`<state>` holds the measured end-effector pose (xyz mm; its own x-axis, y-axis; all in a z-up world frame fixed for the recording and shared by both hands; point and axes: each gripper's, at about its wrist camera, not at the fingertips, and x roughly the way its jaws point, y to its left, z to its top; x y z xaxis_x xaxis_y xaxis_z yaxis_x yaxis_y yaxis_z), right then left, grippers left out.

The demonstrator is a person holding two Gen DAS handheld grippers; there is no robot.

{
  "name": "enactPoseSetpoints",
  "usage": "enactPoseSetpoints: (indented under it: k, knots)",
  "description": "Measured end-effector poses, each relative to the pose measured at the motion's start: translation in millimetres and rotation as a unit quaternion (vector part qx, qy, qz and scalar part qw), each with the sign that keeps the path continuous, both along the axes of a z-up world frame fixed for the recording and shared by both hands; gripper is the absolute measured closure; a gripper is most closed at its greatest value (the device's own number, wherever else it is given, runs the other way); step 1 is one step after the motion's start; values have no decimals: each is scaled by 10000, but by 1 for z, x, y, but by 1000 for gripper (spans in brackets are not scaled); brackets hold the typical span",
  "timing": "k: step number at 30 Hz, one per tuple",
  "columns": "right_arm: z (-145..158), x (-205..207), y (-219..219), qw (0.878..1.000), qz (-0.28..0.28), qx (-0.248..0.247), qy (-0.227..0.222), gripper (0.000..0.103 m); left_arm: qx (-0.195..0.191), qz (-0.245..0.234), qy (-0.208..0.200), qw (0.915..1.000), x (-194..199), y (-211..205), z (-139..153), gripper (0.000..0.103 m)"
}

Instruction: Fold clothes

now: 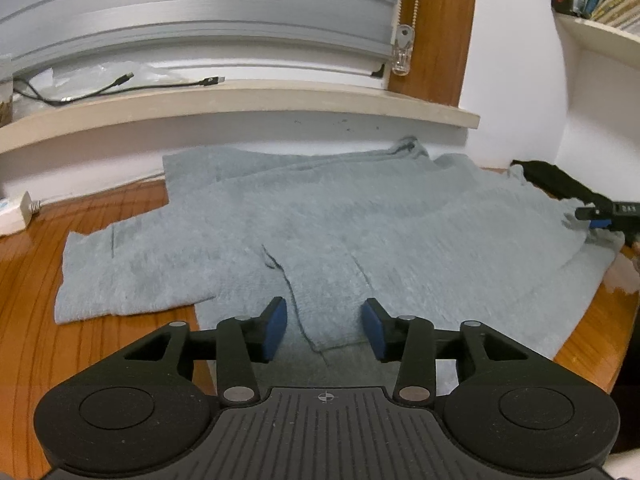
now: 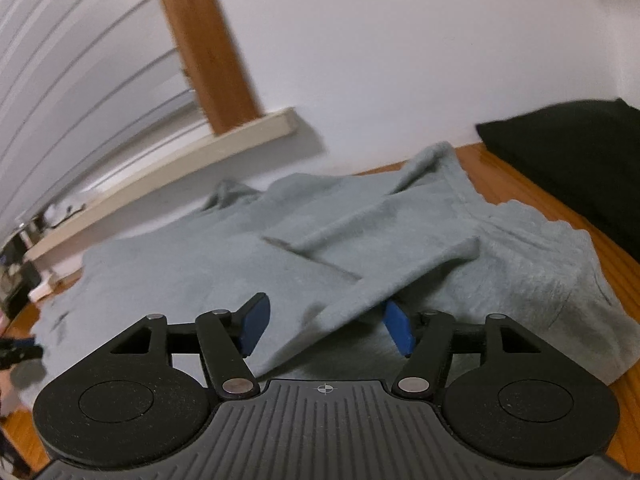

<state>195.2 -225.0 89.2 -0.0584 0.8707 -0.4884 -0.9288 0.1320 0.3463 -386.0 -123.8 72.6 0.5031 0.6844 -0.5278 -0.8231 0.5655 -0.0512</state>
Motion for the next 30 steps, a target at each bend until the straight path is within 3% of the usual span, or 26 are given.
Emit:
enactPoseSetpoints:
  k: [1,2,3,4,7,10,17,19,21,24,26,30]
  knots:
    - [-1,3,2,10000,-75,-13,9,46,31,-4,19,10000,1,-1,0,77]
    - [-2,7,4,9999,-149,-23,17,56,61,-8,38,10000,2,-2,0,86]
    - [-4,11,5,9997,-225,-50,25,61,92,-12,56,9999,2,-2,1,89]
    - [-5,15,6,9995,-301,-71,53,67,123,-16,75,9999,3,-3,1,98]
    - [-7,23,2,9993,-318,2,199,88,197,-37,26,9998,3,-7,3,99]
    - [-1,23,-7,9990,-333,199,219,99,290,-48,-162,9994,-2,-11,12,99]
    - [26,18,-42,9958,-188,865,219,101,569,-12,-699,9959,-32,-26,56,99]
    - [26,12,-54,9961,-108,876,96,101,450,-60,-670,9967,-40,-32,57,99]
    - [14,9,-57,9983,-16,563,168,100,154,-102,-537,9984,-43,-33,46,99]
    - [-4,10,-55,9998,1,127,163,86,-195,47,-419,9989,-51,-28,26,95]
    - [-6,13,-56,9998,-61,96,165,64,-327,184,-481,9981,-56,-22,19,88]
    - [-1,19,-59,9995,-256,167,55,55,-354,215,-542,9977,-55,-13,18,72]
